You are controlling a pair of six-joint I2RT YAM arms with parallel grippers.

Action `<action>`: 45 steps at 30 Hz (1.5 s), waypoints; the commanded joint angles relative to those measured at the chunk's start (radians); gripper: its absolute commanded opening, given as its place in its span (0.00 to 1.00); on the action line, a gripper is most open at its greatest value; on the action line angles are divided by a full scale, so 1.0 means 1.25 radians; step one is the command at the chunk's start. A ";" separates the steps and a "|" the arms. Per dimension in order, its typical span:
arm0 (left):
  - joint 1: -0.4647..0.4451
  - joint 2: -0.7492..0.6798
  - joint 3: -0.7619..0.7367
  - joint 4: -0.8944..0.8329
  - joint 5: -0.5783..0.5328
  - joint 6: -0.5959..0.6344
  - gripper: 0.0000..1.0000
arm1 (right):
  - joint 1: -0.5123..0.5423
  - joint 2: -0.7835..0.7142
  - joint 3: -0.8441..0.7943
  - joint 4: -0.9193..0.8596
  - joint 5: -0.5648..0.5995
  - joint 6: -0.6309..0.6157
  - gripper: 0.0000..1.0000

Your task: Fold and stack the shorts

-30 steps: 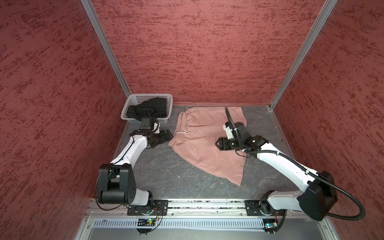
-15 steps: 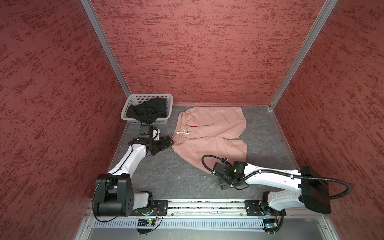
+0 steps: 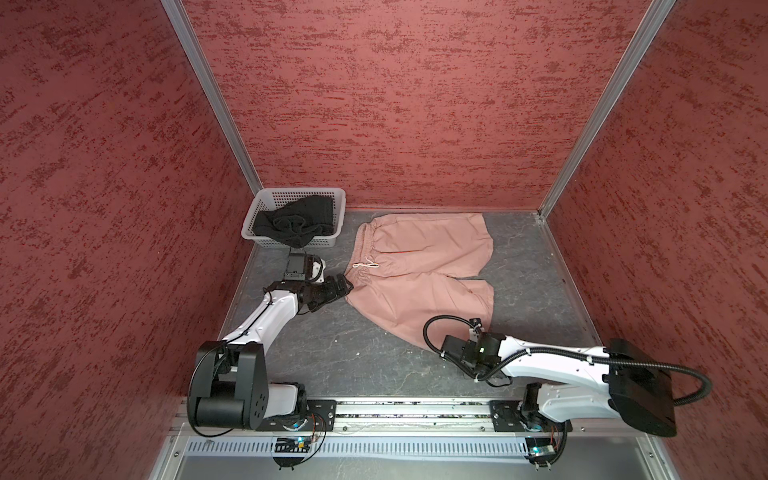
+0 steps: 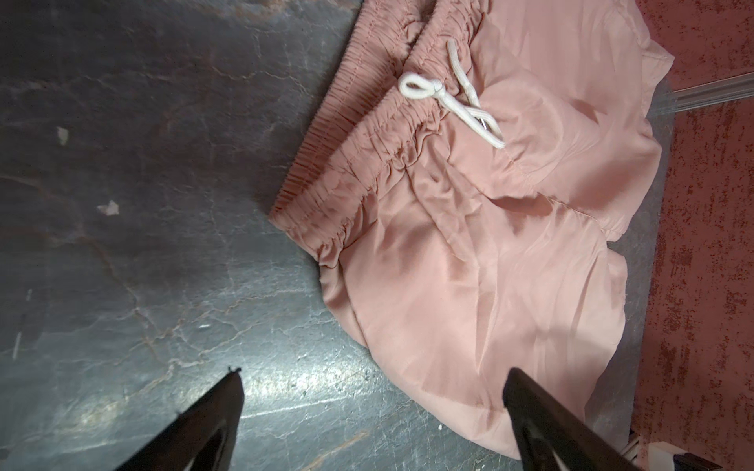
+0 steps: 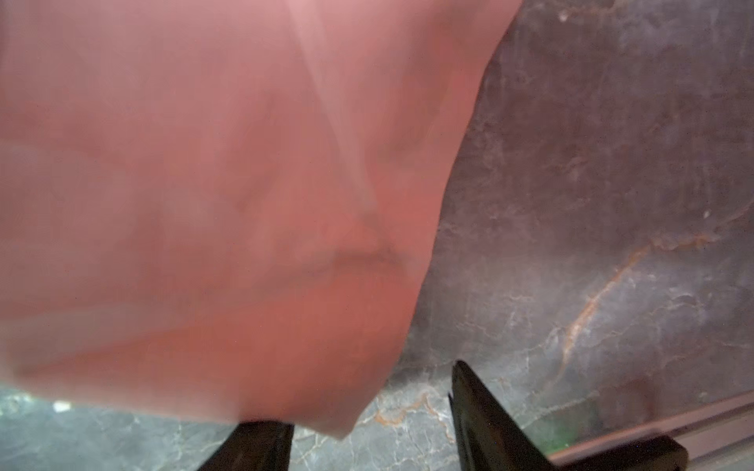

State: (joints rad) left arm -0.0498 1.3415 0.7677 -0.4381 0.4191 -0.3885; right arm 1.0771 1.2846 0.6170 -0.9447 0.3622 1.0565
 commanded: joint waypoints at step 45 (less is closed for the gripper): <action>0.011 0.281 -0.052 0.395 0.028 -0.166 0.31 | -0.052 -0.332 -0.071 0.053 0.062 0.096 0.00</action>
State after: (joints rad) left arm -0.0467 1.6665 0.7101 0.0357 0.4698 -0.5995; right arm 1.0183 0.9115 0.5476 -0.8436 0.3866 1.1305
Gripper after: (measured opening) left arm 0.372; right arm 0.046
